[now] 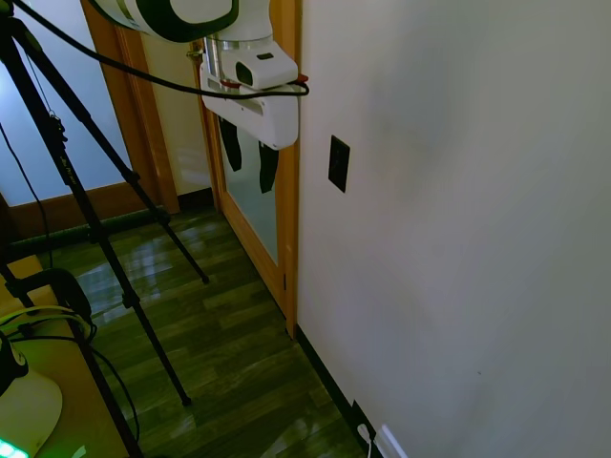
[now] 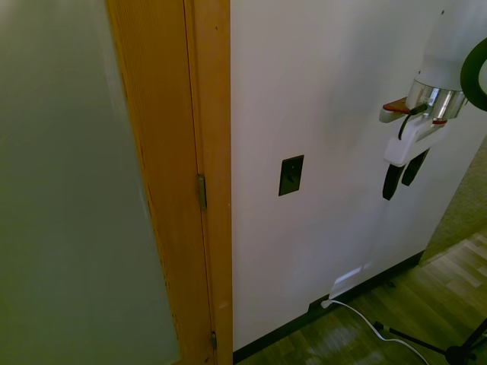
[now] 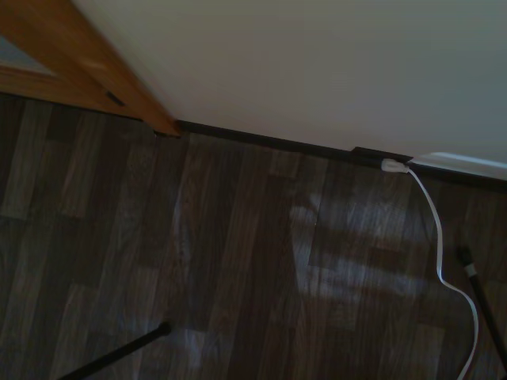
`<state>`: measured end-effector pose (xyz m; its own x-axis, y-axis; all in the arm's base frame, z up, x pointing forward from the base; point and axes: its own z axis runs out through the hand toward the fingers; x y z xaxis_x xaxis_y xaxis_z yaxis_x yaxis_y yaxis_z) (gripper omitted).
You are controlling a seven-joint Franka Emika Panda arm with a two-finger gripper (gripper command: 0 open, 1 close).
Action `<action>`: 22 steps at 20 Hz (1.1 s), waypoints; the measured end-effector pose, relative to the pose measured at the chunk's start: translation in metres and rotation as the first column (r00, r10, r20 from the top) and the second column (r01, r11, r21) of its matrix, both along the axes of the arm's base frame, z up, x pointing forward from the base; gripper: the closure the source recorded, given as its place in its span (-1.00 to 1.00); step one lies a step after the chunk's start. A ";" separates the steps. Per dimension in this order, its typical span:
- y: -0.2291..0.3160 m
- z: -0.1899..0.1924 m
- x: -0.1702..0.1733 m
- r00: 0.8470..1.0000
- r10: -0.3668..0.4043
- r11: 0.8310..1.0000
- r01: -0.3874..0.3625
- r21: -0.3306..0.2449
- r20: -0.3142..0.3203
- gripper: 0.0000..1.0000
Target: Turn on the light
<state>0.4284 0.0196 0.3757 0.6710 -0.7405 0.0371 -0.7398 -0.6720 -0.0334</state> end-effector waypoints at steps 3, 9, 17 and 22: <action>0.000 0.000 0.002 1.000 0.000 1.000 0.000 0.001 0.009 -1.00; 0.026 -0.011 0.064 0.992 -0.027 1.000 0.026 0.007 0.121 -1.00; 0.034 -0.069 0.154 0.964 -0.123 0.992 0.112 0.059 0.235 -1.00; 0.036 -0.088 0.174 0.943 -0.175 0.984 0.162 0.068 0.283 1.00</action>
